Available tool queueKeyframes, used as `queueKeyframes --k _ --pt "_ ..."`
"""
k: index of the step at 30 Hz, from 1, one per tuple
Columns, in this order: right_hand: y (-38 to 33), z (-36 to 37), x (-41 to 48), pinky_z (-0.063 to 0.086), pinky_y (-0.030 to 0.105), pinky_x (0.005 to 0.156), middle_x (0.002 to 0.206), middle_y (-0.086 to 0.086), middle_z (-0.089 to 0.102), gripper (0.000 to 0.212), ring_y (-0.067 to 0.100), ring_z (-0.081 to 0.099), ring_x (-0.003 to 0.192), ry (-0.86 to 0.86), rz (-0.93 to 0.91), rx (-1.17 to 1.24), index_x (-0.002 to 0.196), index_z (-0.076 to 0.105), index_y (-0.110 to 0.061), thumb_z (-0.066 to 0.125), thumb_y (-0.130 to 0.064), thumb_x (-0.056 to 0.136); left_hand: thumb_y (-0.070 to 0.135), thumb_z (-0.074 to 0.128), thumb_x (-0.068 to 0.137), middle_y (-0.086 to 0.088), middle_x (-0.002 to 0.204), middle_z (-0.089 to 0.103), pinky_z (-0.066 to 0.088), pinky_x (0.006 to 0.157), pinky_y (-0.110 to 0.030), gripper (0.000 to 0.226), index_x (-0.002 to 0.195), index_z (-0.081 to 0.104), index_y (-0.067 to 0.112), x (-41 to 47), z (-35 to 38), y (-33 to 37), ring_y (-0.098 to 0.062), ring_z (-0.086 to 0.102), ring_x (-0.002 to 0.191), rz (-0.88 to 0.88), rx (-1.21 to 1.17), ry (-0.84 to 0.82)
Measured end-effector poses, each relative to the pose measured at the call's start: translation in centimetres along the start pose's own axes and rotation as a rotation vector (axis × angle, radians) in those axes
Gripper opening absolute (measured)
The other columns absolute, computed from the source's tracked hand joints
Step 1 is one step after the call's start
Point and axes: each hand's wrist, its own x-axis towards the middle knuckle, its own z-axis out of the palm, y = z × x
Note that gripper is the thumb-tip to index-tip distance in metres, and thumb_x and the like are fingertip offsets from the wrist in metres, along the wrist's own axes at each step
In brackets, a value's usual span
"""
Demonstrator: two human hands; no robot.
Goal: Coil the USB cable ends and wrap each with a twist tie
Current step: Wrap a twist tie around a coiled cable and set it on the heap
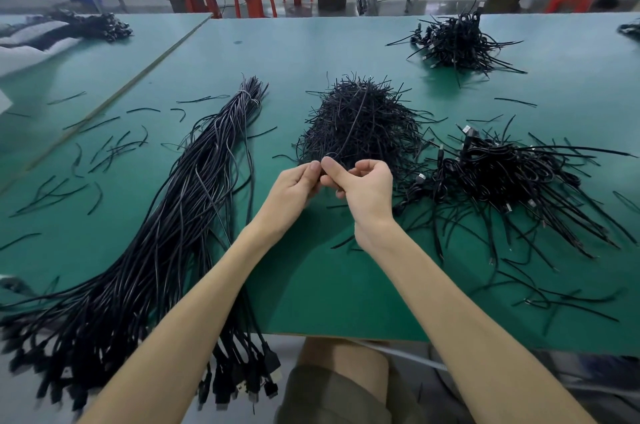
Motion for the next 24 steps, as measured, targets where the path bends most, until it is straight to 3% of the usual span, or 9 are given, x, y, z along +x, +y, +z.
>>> queueKeyframes --k 4,11,13,16,20,24 --pt "0.4 -0.4 -0.4 0.049 0.016 0.053 0.097 0.006 0.062 0.048 0.008 0.074 0.069 -0.034 0.055 0.016 0.104 0.046 -0.014 0.087 -0.017 0.079 0.028 0.036 0.112 0.020 0.053 0.046 0.030 0.048 -0.008 0.045 0.072 0.051 0.016 -0.3 0.1 0.4 0.002 0.038 0.047 -0.028 0.008 -0.021" --pt "0.6 0.2 -0.4 0.049 0.019 0.056 0.116 0.023 0.069 0.049 0.008 0.074 0.071 -0.025 0.079 0.043 0.106 0.048 -0.013 0.087 -0.020 0.079 0.032 0.035 0.112 0.018 0.051 0.039 0.025 0.045 -0.012 0.051 0.065 0.054 0.025 -0.4 -0.1 0.7 -0.001 0.031 0.045 -0.067 -0.019 -0.022" --pt "0.6 0.1 -0.6 0.050 0.018 0.057 0.106 0.018 0.073 0.050 0.008 0.074 0.073 -0.054 0.063 0.020 0.109 0.049 -0.011 0.087 -0.022 0.079 0.031 0.037 0.112 0.017 0.051 0.036 0.024 0.044 -0.014 0.059 0.057 0.058 0.032 -0.4 -0.2 0.8 -0.002 0.028 0.046 -0.076 -0.033 -0.024" --pt "0.6 -0.1 -0.9 0.052 0.027 0.068 0.078 -0.002 0.076 0.050 0.012 0.073 0.078 -0.124 0.036 -0.012 0.114 0.050 -0.011 0.086 -0.021 0.080 0.028 0.039 0.111 0.015 0.052 0.032 0.021 0.042 -0.016 0.060 0.054 0.056 0.030 -0.4 -0.4 0.9 -0.005 0.022 0.046 -0.103 -0.062 -0.034" --pt "0.2 -0.7 -0.9 0.054 0.026 0.071 0.094 0.005 0.069 0.049 0.013 0.070 0.077 -0.245 -0.015 -0.094 0.121 0.057 -0.017 0.085 -0.018 0.081 0.030 0.043 0.106 0.004 0.055 0.033 0.019 0.042 -0.017 0.049 0.058 0.047 0.022 -0.3 -0.5 0.9 -0.007 0.020 0.046 -0.138 -0.086 -0.025" --pt "-0.3 -1.2 -0.8 0.052 0.023 0.073 0.089 0.005 0.064 0.065 0.014 0.066 0.073 -0.374 -0.025 -0.114 0.135 0.056 -0.030 0.084 -0.008 0.081 0.021 0.042 0.106 0.010 0.047 0.049 0.017 0.041 -0.018 0.062 0.045 0.054 0.026 -0.3 -0.4 0.9 -0.005 0.025 0.042 -0.170 -0.109 -0.040"
